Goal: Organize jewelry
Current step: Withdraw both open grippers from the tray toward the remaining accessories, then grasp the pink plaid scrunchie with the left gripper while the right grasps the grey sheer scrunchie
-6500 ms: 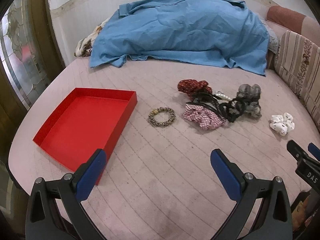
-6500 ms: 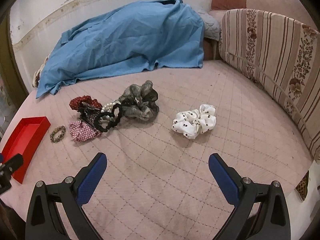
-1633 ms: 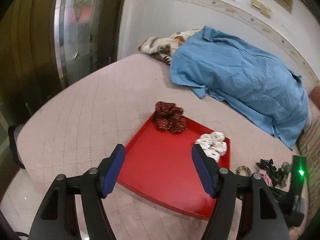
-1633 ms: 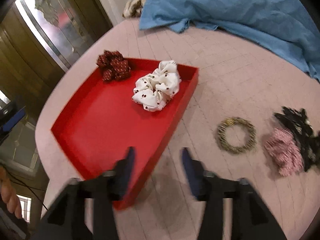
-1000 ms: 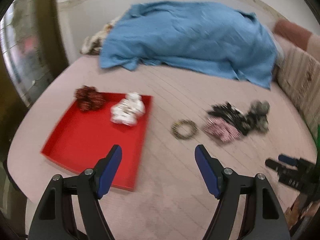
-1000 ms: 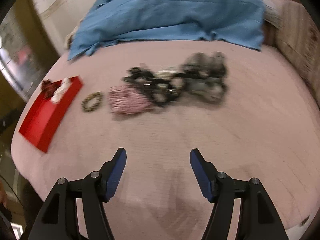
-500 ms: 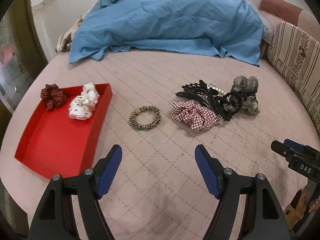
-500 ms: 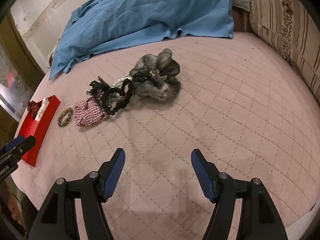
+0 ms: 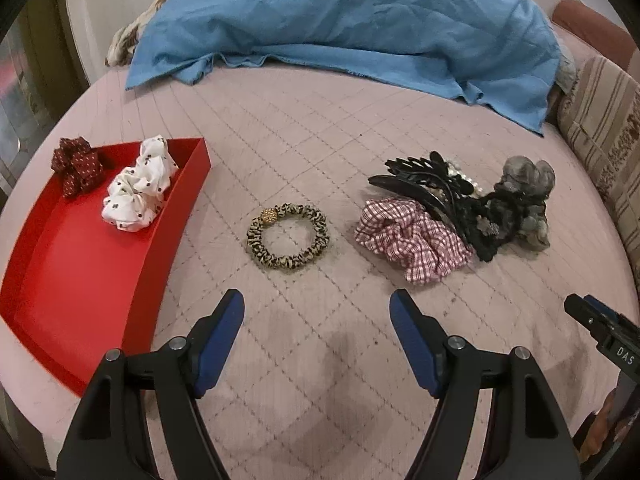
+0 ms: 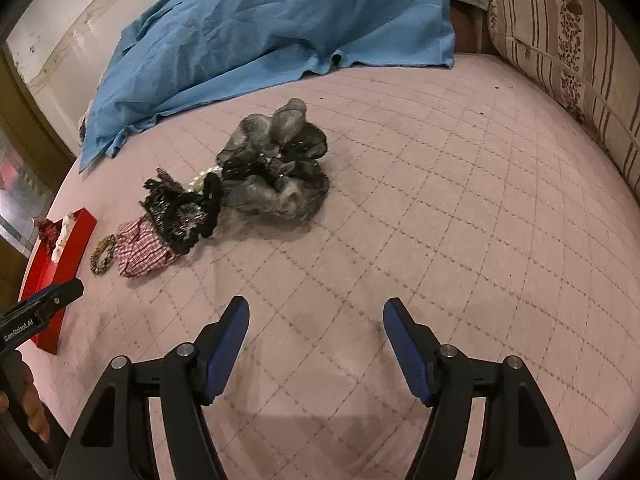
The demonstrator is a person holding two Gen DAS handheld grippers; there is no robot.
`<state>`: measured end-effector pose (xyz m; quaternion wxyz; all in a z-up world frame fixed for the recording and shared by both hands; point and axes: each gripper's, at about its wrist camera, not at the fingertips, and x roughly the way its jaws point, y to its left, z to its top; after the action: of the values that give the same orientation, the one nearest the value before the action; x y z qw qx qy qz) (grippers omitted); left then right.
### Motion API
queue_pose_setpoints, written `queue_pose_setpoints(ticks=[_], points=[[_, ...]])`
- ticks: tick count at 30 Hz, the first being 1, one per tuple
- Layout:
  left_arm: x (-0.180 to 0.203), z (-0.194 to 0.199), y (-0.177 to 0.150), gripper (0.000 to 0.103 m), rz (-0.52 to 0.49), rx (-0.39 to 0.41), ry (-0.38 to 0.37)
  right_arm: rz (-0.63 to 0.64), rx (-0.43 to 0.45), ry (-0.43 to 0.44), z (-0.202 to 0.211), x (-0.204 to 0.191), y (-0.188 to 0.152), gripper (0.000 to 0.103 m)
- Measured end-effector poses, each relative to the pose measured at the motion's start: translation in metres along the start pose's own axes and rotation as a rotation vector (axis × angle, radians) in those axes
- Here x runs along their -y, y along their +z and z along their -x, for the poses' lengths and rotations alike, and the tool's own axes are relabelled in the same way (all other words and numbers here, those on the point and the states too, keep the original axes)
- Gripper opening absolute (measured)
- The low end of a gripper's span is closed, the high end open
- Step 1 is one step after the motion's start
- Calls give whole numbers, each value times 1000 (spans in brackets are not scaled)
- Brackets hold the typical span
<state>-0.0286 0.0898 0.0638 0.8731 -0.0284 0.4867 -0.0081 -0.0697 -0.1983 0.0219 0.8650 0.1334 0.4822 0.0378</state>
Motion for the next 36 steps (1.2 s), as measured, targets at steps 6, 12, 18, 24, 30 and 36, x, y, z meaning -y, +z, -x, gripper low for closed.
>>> queue_pose_setpoints(ticks=[6, 12, 18, 24, 30, 36], points=[[-8, -10, 15, 74, 38, -2, -46, -12, -1, -3, -10, 6, 12, 74], [1, -23, 29, 74, 7, -5, -78, -20, 6, 8, -19, 4, 28, 74], [14, -46, 38, 74, -15, -46, -113, -6, 40, 11, -23, 0, 44, 74], [20, -65, 45, 73, -12, -71, -164, -38, 71, 12, -36, 7, 68, 74], [28, -74, 47, 68, -40, -71, -176, -32, 80, 13, -55, 2, 88, 74], [39, -80, 47, 15, -67, -95, -195, -23, 37, 13, -79, -3, 96, 19]])
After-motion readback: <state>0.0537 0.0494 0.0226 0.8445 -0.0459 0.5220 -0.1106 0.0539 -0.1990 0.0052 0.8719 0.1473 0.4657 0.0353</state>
